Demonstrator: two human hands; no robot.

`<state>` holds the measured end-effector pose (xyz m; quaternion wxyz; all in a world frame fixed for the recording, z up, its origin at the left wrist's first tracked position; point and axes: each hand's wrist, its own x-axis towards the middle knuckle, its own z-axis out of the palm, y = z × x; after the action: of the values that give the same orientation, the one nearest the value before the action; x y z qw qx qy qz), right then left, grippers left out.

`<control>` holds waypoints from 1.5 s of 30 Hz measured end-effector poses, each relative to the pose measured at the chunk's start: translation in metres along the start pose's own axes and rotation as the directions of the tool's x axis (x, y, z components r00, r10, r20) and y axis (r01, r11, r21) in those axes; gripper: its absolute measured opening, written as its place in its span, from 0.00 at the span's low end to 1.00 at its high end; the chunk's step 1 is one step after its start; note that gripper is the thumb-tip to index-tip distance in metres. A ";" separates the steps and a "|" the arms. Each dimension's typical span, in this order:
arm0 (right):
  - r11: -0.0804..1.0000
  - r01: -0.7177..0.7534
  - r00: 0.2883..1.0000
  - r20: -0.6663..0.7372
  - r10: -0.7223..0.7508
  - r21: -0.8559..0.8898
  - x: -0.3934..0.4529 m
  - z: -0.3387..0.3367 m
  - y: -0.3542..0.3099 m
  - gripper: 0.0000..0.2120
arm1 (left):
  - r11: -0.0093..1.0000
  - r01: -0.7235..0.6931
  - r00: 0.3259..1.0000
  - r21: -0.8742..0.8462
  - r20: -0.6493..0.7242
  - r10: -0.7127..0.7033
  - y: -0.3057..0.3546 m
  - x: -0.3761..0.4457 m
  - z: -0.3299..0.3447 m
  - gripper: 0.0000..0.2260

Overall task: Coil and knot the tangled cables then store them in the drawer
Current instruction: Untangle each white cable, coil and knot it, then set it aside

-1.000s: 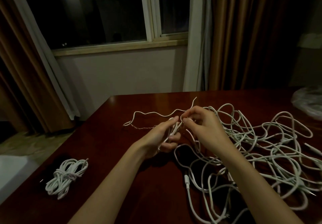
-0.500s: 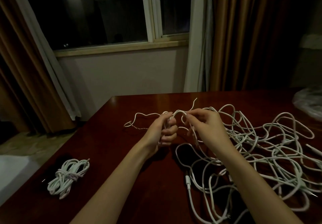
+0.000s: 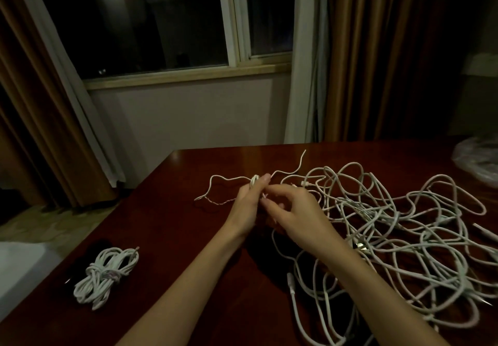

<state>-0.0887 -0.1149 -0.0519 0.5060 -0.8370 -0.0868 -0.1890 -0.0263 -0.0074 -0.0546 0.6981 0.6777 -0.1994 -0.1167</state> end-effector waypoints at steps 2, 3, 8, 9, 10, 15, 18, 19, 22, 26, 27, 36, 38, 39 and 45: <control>0.998 0.025 1.000 -0.003 -0.025 -0.061 0.000 0.003 0.001 0.16 | 0.999 0.039 0.995 -0.017 -0.089 -0.041 0.000 0.002 -0.002 0.17; 0.997 0.032 0.999 -0.012 -0.033 -0.068 0.001 0.003 0.001 0.16 | 0.998 0.045 0.993 -0.033 -0.106 -0.048 0.000 0.002 -0.002 0.18; 0.990 0.031 0.999 -0.020 -0.034 -0.138 0.001 0.000 0.002 0.09 | 0.995 -0.007 0.994 -0.102 -0.112 -0.004 0.001 0.002 -0.001 0.20; 0.987 0.033 0.999 -0.026 -0.038 -0.160 0.001 -0.001 0.003 0.08 | 0.993 -0.022 0.993 -0.114 -0.120 0.008 -0.001 0.004 -0.001 0.20; 0.985 0.037 0.999 -0.029 -0.042 -0.171 0.002 -0.001 0.002 0.08 | 0.991 -0.041 0.991 -0.127 -0.129 0.025 -0.002 0.006 -0.001 0.20; 0.977 0.117 0.993 -0.006 -0.120 -0.177 -0.003 0.007 -0.005 0.07 | 0.981 -0.096 0.982 -0.167 -0.178 0.065 -0.010 0.013 -0.007 0.19; 0.965 0.138 0.990 0.021 -0.137 -0.224 -0.002 0.009 -0.005 0.08 | 0.987 -0.111 0.984 -0.118 -0.156 0.092 -0.010 0.012 -0.010 0.19; 0.965 0.132 0.991 0.035 -0.127 -0.227 -0.002 0.009 -0.004 0.09 | 0.988 -0.108 0.984 -0.107 -0.151 0.091 -0.009 0.012 -0.010 0.19; 0.968 0.123 0.991 0.081 -0.108 -0.219 -0.003 0.008 -0.002 0.10 | 0.978 -0.087 0.985 -0.188 -0.161 0.057 -0.007 0.012 -0.008 0.18; 0.953 0.116 0.992 0.071 -0.099 -0.281 -0.002 0.008 0.002 0.07 | 0.900 -0.040 0.983 -0.433 -0.180 -0.043 -0.003 0.013 -0.011 0.19; 0.948 0.106 0.994 0.069 -0.089 -0.301 -0.001 0.008 0.004 0.06 | 0.873 -0.022 0.981 -0.488 -0.176 -0.074 -0.002 0.013 -0.012 0.19; 0.924 0.136 0.974 0.218 -0.059 -0.358 -0.002 0.009 0.002 0.09 | 0.779 0.047 0.987 -0.625 -0.089 -0.131 0.001 0.010 -0.014 0.21; 0.921 0.132 0.978 0.197 -0.062 -0.366 -0.002 0.007 0.004 0.11 | 0.785 0.053 0.991 -0.618 -0.067 -0.120 0.001 0.011 -0.017 0.21; 0.917 0.128 0.980 0.189 -0.059 -0.378 -0.002 0.005 0.005 0.12 | 0.791 0.059 0.992 -0.609 -0.056 -0.117 0.002 0.011 -0.018 0.22; 0.866 0.156 0.983 0.157 -0.091 -0.474 0.000 -0.009 0.007 0.07 | 0.801 0.142 0.988 -0.582 0.036 -0.149 0.006 0.010 -0.026 0.22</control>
<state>-0.0888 -0.1259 -0.0537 0.2604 -0.9402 -0.1230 -0.1821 -0.0067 0.0114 -0.0479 0.8622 0.4452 -0.0972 -0.2214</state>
